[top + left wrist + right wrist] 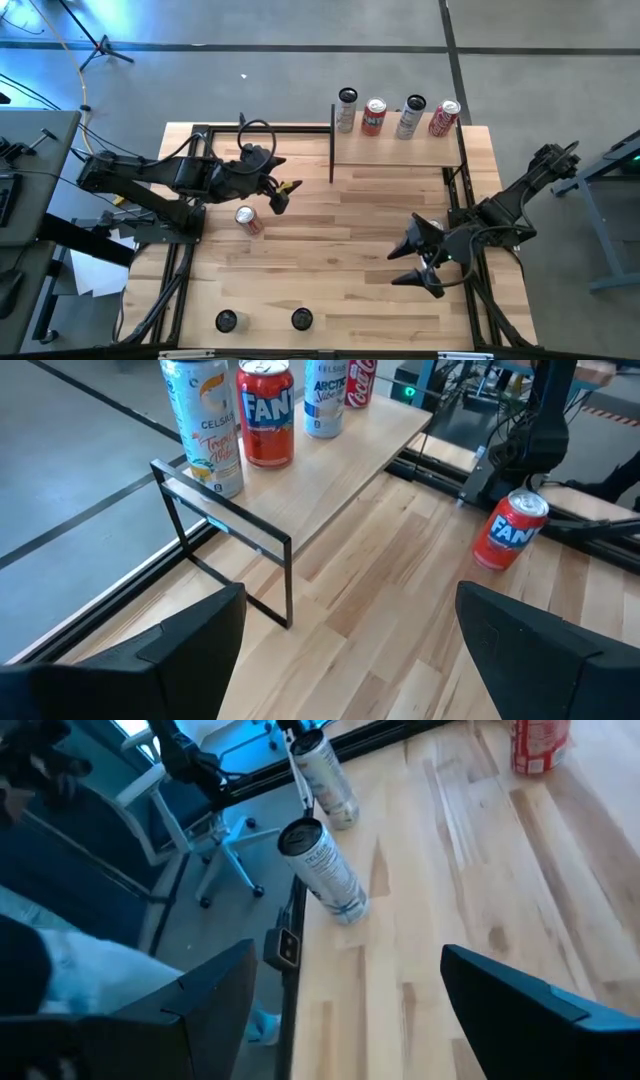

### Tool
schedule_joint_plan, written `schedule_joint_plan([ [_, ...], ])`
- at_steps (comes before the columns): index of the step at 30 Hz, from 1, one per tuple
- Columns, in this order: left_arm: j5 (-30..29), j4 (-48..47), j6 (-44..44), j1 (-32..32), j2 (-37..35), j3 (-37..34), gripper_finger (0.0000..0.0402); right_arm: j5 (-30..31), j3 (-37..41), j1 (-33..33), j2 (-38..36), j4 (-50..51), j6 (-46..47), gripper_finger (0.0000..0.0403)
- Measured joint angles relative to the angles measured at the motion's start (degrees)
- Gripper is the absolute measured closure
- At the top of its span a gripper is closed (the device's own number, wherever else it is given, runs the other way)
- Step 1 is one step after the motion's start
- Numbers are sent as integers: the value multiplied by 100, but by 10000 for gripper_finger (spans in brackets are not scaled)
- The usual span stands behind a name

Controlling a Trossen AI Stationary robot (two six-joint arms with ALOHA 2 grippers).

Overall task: Place canned beverage on shelf
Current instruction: Put the red white soda can on the shelf aligned with the other red white soda can

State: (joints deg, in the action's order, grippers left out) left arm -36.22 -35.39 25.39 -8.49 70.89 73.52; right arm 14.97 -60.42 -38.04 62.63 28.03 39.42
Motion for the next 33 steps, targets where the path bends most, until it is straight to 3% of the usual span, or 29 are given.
schedule_joint_plan([
  [10, 72, 582, 231, -2, 70, 0, 64, 1, 0, 0, 0, 0, 1258, 99],
  [18, 1635, 422, 389, -113, 29, 2, 64, 1, 0, 0, 0, 0, 1312, 99],
  [23, 1572, -1226, 1185, -477, -85, 2, 64, 1, 0, 0, 0, 0, 1311, 99],
  [27, 941, -2989, 2690, -1072, -115, 0, 64, 1, 0, 0, 0, 0, 1309, 99],
  [33, 587, -4347, 4750, -2030, -100, 0, 64, 1, 0, 0, 0, 0, 1309, 99],
])
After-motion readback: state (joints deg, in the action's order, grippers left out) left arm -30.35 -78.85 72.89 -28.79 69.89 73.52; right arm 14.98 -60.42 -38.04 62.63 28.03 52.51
